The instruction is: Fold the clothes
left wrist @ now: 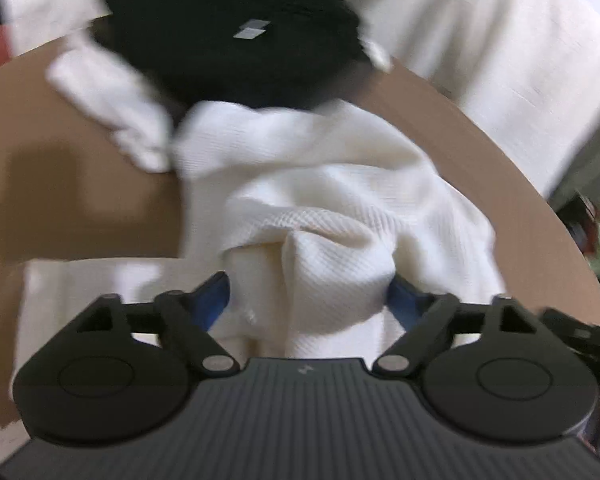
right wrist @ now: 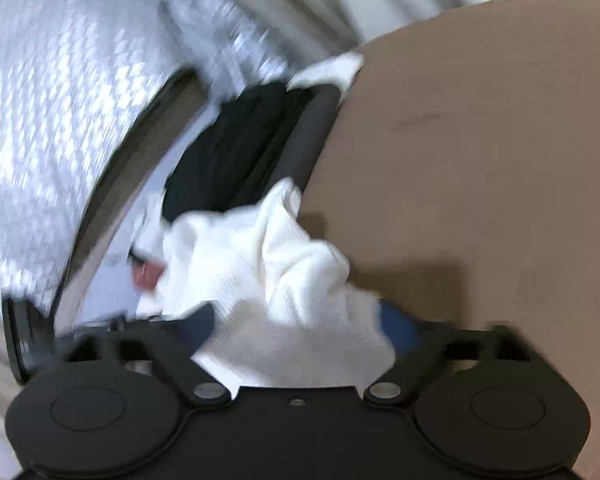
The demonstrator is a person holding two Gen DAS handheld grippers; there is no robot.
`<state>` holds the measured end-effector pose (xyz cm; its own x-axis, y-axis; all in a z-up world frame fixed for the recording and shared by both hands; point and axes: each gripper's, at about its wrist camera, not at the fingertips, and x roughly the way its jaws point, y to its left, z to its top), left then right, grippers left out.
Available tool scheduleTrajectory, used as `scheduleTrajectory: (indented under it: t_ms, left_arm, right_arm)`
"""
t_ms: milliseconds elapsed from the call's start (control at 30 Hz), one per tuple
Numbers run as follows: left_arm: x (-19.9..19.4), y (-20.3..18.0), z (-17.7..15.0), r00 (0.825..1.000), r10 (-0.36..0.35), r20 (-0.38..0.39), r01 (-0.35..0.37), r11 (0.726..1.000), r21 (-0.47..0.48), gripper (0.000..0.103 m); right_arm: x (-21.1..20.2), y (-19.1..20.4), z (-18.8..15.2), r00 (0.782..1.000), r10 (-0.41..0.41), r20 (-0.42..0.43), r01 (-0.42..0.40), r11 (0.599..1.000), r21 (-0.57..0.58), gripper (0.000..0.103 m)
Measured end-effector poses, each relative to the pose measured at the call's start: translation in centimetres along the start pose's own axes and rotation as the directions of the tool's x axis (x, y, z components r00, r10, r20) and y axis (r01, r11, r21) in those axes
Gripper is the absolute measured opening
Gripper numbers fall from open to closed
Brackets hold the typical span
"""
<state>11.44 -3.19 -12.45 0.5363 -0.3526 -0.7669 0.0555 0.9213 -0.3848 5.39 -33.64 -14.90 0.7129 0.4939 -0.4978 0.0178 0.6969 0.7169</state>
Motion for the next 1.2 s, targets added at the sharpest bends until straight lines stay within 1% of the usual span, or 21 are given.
scheduleTrajectory:
  t_ms: [67, 133, 167, 200, 233, 267, 300, 367, 400, 433, 467, 500, 533, 633, 733, 867, 900, 933, 1000, 1067, 1200]
  left_arm:
    - [0.1, 1.9, -0.2, 0.999, -0.035, -0.038, 0.030, 0.991, -0.129, 0.091]
    - [1.2, 4.9, 0.0, 0.984, -0.153, -0.089, 0.121, 0.948, -0.295, 0.094]
    - [2.2, 5.8, -0.4, 0.970, -0.220, -0.106, 0.166, 0.913, -0.372, 0.097]
    - [3.6, 6.8, -1.6, 0.949, -0.292, -0.120, 0.207, 0.862, -0.463, 0.102]
    - [5.1, 7.7, -2.9, 0.924, -0.362, -0.127, 0.239, 0.802, -0.547, 0.102]
    - [6.9, 8.4, -4.2, 0.903, -0.406, -0.141, 0.245, 0.755, -0.608, 0.102]
    - [7.7, 8.8, -4.5, 0.891, -0.427, -0.152, 0.241, 0.730, -0.639, 0.102]
    - [7.7, 8.6, -4.0, 0.892, -0.426, -0.150, 0.249, 0.741, -0.623, 0.100]
    - [7.4, 8.2, -3.9, 0.894, -0.424, -0.145, 0.262, 0.757, -0.599, 0.092]
    - [7.1, 7.7, -3.8, 0.898, -0.419, -0.134, 0.273, 0.770, -0.576, 0.085]
    - [6.7, 7.3, -3.7, 0.902, -0.414, -0.121, 0.285, 0.783, -0.553, 0.071]
    - [6.2, 7.0, -3.5, 0.906, -0.410, -0.101, 0.300, 0.792, -0.531, 0.061]
    - [5.7, 6.7, -3.3, 0.910, -0.408, -0.080, 0.315, 0.802, -0.508, 0.058]
    - [4.0, 5.7, -2.7, 0.905, -0.426, -0.014, 0.379, 0.820, -0.429, 0.051]
    - [2.8, 5.1, -2.1, 0.873, -0.485, 0.042, 0.467, 0.809, -0.356, 0.051]
    - [2.2, 4.8, -1.4, 0.767, -0.636, 0.090, 0.632, 0.722, -0.283, 0.051]
    - [1.9, 4.1, -1.4, 0.749, -0.656, 0.093, 0.653, 0.707, -0.271, 0.051]
    - [1.6, 3.4, -1.4, 0.733, -0.674, 0.095, 0.672, 0.694, -0.259, 0.051]
    - [0.9, 1.0, -1.2, 0.718, -0.691, 0.088, 0.690, 0.690, -0.218, 0.051]
    - [-0.4, -1.7, -1.4, 0.711, -0.699, 0.075, 0.700, 0.693, -0.173, 0.051]
    - [0.9, -9.2, -0.9, 0.756, -0.654, 0.008, 0.653, 0.754, -0.066, 0.051]
  right_arm:
    - [0.2, -0.7, 0.2, 1.000, 0.002, 0.020, -0.003, 0.999, 0.047, 0.097]
    - [1.5, -1.2, 0.1, 1.000, 0.012, -0.005, -0.012, 0.996, 0.084, 0.098]
    - [2.3, -1.4, -0.4, 1.000, 0.013, -0.026, -0.010, 0.996, 0.089, 0.098]
    - [3.1, -1.6, -1.0, 0.999, 0.013, -0.048, -0.008, 0.995, 0.095, 0.098]
    - [3.9, -1.8, -1.5, 0.997, 0.015, -0.070, -0.008, 0.995, 0.101, 0.098]
    - [5.0, -2.0, -2.1, 0.996, 0.025, -0.091, -0.015, 0.993, 0.117, 0.099]
    - [6.1, -2.2, -2.7, 0.993, 0.039, -0.109, -0.024, 0.990, 0.138, 0.101]
    - [8.3, -3.3, -4.1, 0.989, 0.095, -0.110, -0.066, 0.967, 0.245, 0.103]
    - [8.4, -3.5, -4.7, 0.990, 0.114, -0.079, -0.089, 0.959, 0.268, 0.102]
    - [8.7, -3.2, -4.9, 0.990, 0.129, -0.056, -0.109, 0.957, 0.269, 0.096]
    - [9.0, -2.6, -4.8, 0.988, 0.144, -0.056, -0.125, 0.960, 0.250, 0.088]
    - [9.0, -2.0, -4.8, 0.987, 0.151, -0.058, -0.134, 0.965, 0.227, 0.073]
    - [9.0, -1.3, -4.7, 0.986, 0.158, -0.060, -0.143, 0.968, 0.204, 0.065]
    - [8.3, 0.3, -4.4, 0.985, 0.163, -0.057, -0.154, 0.979, 0.132, 0.053]
    - [7.1, 1.8, -3.6, 0.982, 0.185, -0.038, -0.181, 0.980, 0.089, 0.051]
    - [3.5, 3.0, -1.9, 0.973, 0.229, 0.007, -0.229, 0.973, 0.024, 0.050]
    - [2.3, 3.5, -1.5, 0.973, 0.232, 0.021, -0.232, 0.973, 0.000, 0.050]
    - [1.2, 4.0, -1.0, 0.972, 0.232, 0.034, -0.232, 0.972, -0.026, 0.050]
    - [-1.5, 5.0, 0.2, 0.978, 0.202, 0.046, -0.196, 0.974, -0.113, 0.050]
    - [-4.4, 5.7, 1.4, 0.984, 0.168, 0.062, -0.153, 0.967, -0.202, 0.050]
    - [-9.6, 4.4, 4.6, 0.982, 0.161, 0.098, -0.127, 0.949, -0.288, 0.052]
